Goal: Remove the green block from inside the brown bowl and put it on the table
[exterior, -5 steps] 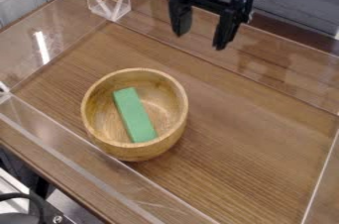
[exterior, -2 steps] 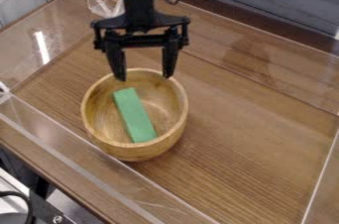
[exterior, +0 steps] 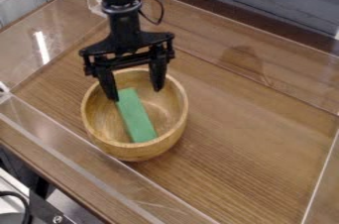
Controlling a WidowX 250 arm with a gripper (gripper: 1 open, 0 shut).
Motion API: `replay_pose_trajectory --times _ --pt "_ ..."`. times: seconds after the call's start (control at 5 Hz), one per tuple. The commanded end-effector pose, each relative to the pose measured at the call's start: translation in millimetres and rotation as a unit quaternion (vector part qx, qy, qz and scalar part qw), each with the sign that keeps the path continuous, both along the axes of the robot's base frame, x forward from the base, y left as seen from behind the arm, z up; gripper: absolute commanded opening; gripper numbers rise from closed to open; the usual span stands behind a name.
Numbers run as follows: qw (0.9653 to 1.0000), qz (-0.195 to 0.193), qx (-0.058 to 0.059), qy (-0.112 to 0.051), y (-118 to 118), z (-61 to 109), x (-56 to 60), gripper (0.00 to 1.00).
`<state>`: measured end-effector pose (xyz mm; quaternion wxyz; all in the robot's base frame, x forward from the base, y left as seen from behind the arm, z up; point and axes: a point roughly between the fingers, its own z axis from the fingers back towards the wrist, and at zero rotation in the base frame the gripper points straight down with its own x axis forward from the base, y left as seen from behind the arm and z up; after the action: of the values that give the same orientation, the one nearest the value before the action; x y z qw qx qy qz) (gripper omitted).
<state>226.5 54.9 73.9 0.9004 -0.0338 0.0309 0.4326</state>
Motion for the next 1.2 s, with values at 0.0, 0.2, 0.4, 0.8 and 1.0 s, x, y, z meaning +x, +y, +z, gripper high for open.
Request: replay_pose_trajectory --times 0.0,0.2,0.4,0.8,1.0 --pt "0.9996 0.014 0.003 -0.025 3 -0.7 2.7 1.00" --pt "0.9994 0.021 0.002 -0.027 3 -10.2 1.9 1.00" --pt "0.9992 0.027 -0.001 -0.029 3 -17.6 2.0 1.00" --pt "0.9988 0.036 -0.004 -0.032 3 -28.0 2.7 1.00" --pt "0.9986 0.040 -0.006 -0.033 2 -32.6 3.2 1.00"
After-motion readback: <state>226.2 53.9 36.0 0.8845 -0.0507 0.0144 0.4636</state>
